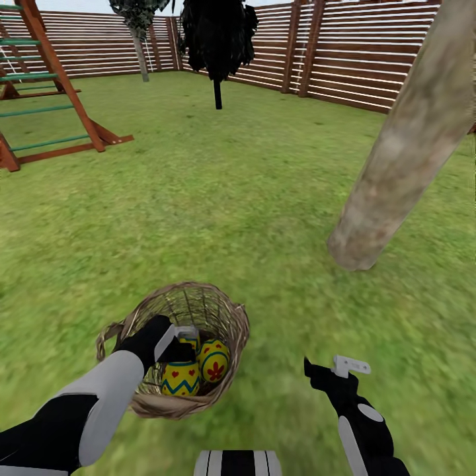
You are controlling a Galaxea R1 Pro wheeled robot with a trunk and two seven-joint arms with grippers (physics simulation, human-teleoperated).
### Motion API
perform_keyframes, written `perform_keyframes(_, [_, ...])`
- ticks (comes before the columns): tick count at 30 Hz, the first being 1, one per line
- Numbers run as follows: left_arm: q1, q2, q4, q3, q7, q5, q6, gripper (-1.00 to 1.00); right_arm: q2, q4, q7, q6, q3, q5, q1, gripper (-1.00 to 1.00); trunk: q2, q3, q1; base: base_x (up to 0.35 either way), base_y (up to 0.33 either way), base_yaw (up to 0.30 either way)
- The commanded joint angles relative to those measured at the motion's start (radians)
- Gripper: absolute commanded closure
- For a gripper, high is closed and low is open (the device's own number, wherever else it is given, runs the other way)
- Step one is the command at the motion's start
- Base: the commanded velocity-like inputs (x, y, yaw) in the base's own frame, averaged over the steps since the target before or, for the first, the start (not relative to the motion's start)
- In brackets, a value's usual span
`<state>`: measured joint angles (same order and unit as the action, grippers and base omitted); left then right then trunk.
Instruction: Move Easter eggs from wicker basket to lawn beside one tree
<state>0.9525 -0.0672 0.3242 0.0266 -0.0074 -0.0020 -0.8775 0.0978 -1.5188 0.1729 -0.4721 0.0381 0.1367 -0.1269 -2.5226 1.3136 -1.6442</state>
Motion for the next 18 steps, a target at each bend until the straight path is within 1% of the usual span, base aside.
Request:
perform_keyframes(1, [0.000,0.000,0.002,0.003,0.000,-0.001,-0.008,1.00,0.000,-0.001,0.007,-0.004,0.000,0.011,0.000,-1.00,0.000,-0.003,0.001,0.000,0.000,0.000])
perform_keyframes(11, [0.000,0.000,-0.001,0.003,-0.001,-0.002,-0.013,1.00,0.000,-0.001,0.007,-0.003,0.000,0.011,0.000,-1.00,0.002,-0.042,0.005,0.000,0.000,0.000])
perform_keyframes(16, [0.000,0.000,-0.001,0.003,-0.003,-0.001,-0.054,1.00,0.000,-0.001,0.007,-0.003,0.000,0.011,0.000,-1.00,0.003,-0.061,0.007,0.000,0.000,0.000])
perform_keyframes(18, [0.000,0.000,-0.001,0.002,-0.004,-0.001,-0.059,1.00,0.000,-0.001,0.007,-0.003,0.000,0.011,0.000,-1.00,0.004,-0.069,0.008,0.000,0.000,0.000])
